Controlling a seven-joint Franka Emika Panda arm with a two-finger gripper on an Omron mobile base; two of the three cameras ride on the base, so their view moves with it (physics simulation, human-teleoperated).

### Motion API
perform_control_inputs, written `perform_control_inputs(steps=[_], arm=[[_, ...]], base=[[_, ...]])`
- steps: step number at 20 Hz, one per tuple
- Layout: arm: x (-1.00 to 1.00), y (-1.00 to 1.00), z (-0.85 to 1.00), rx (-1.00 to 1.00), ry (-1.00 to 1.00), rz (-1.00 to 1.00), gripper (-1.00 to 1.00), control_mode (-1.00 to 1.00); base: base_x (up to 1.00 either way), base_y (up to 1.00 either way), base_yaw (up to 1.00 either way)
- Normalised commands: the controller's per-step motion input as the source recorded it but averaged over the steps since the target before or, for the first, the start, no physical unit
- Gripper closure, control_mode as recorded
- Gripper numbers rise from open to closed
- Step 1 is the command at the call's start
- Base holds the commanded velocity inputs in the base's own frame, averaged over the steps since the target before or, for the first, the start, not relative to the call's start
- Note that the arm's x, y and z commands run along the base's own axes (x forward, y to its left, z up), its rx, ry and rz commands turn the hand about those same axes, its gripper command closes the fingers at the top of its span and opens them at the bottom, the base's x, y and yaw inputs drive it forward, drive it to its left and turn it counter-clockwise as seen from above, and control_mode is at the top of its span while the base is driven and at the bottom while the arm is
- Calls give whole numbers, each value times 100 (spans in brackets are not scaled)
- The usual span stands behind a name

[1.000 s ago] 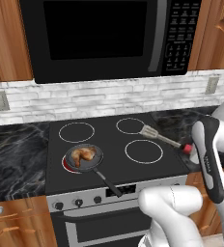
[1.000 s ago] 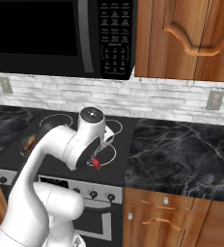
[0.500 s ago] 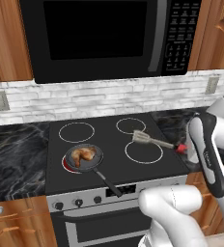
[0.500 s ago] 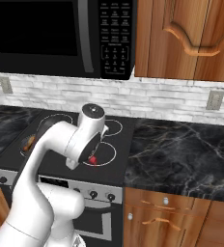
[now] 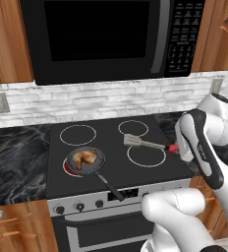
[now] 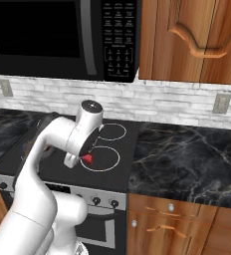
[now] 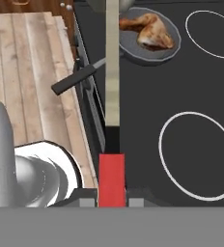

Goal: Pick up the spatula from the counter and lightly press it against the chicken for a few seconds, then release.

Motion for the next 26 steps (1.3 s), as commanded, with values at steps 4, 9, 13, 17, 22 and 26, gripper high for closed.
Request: perform_control_inputs(steps=[4,9,13,17,22,26], arm=[[25,26,0,-2,2,0,100,-100],[19,33,0,-3,2,0,100,-100],[15,34,-3,-4,3,0,100,-100],[16,31,-7,-4,3,0,100,-100],[11,21,-8,-3,1,0,100,-100],[3,16,-7,-3,0,1,100,-100]], base=[[0,0,0],[0,0,0],[0,0,0],[0,0,0],[0,0,0],[0,0,0]])
